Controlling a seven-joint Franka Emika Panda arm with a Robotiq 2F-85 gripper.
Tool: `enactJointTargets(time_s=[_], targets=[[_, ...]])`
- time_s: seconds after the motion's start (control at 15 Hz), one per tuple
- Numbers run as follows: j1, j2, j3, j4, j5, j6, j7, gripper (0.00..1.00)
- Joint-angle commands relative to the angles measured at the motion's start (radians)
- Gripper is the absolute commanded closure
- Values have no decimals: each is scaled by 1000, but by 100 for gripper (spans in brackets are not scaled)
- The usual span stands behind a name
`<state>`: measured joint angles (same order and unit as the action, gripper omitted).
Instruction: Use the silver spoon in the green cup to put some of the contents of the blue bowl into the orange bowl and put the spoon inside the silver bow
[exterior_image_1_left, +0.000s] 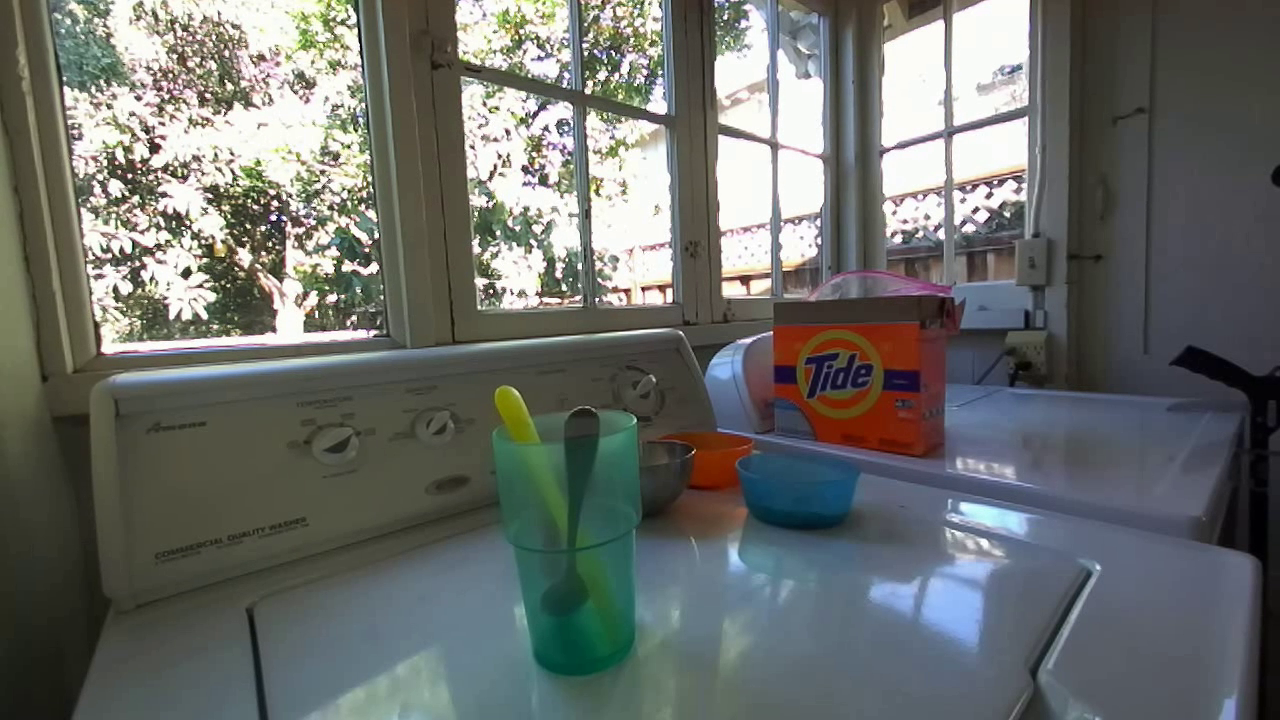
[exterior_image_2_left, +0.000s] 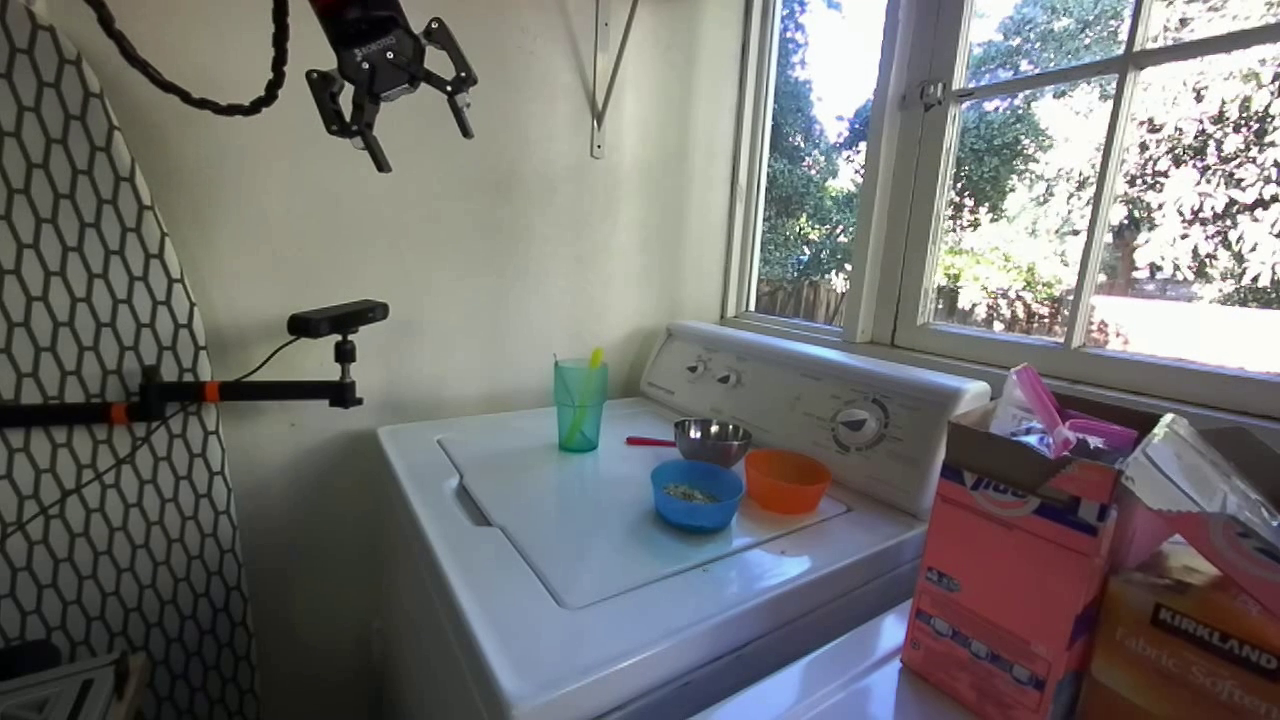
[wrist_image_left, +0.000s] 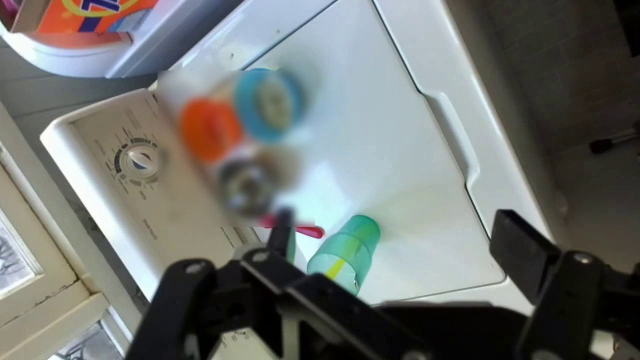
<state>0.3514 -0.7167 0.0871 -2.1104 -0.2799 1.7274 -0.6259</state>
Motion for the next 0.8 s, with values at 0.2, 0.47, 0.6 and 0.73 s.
enactJointTargets(time_s=[0.2,0.47,0.6,0.73], targets=[[-13,58,25,51,6,0,-10,0],[-11,122,9,86,15,48,-28,0],[-12,203,0,142,38,72,-38,0],[4,299,-14,210,95,83,-99,0]])
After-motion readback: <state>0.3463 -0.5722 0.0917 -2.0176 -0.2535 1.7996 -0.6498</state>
